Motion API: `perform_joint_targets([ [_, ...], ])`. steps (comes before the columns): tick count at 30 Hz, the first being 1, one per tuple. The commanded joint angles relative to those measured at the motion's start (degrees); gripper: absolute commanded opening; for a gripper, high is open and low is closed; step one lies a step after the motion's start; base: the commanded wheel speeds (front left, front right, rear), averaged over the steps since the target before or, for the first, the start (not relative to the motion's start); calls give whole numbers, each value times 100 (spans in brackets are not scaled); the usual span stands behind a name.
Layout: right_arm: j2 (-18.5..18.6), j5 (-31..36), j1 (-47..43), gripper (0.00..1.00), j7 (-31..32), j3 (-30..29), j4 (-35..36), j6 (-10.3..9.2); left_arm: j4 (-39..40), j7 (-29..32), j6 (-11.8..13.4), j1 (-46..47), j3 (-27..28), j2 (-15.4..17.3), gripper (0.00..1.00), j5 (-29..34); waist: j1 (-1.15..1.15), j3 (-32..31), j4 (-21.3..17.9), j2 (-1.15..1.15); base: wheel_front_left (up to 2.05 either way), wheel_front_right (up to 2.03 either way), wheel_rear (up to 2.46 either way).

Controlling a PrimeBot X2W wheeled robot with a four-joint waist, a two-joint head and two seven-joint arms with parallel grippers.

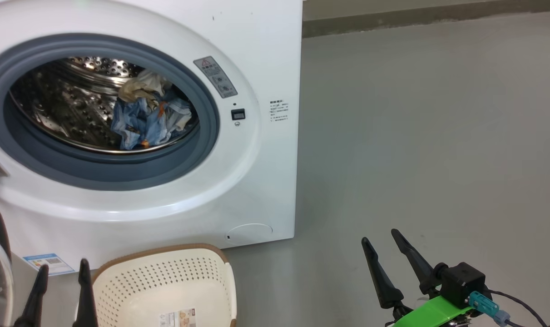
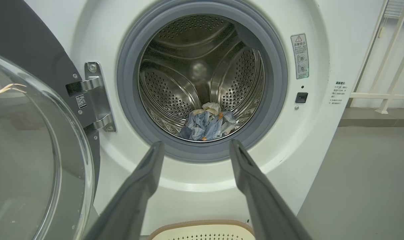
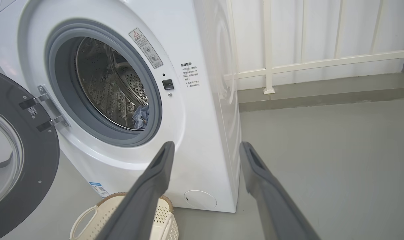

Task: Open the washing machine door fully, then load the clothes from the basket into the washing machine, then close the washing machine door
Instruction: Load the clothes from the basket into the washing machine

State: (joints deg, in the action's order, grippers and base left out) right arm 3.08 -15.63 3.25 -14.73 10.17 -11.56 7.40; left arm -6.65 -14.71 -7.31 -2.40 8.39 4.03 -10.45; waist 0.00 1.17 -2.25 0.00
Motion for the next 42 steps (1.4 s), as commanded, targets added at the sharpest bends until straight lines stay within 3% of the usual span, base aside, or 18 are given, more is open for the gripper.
perform_joint_targets([
  [1,-21,83,48,100,-27,130,175,9,264,-29,3,-23,237,46,100,112,0,-73,55,0,0,0,0],
  [15,-21,184,53,100,-27,64,202,9,640,-29,19,-845,273,-95,100,224,0,-186,62,0,0,0,0],
  [28,-21,241,34,100,-27,-21,209,9,868,-29,298,-978,-5,-113,100,155,0,-194,20,0,0,0,0],
  [42,-21,218,23,100,-27,-55,224,9,910,-29,273,-954,27,-114,100,14,0,-167,8,0,0,0,0],
])
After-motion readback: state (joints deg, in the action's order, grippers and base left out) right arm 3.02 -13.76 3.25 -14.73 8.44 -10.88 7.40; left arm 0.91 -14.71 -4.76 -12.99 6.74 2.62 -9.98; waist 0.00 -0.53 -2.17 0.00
